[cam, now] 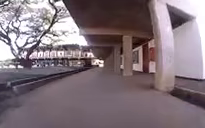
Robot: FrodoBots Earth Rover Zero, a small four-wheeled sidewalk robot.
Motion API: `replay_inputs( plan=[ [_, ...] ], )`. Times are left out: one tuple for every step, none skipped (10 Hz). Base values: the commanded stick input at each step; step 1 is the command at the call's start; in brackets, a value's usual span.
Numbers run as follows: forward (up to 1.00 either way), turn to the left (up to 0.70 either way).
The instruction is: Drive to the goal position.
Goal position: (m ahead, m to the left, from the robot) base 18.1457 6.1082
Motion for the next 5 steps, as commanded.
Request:
replay_inputs(
  plan=[
    [1.0, 0.01],
    [1.0, 0.01],
    [1.0, 0.01],
    [1.0, 0.01],
    [1.0, 0.01]
  ],
)
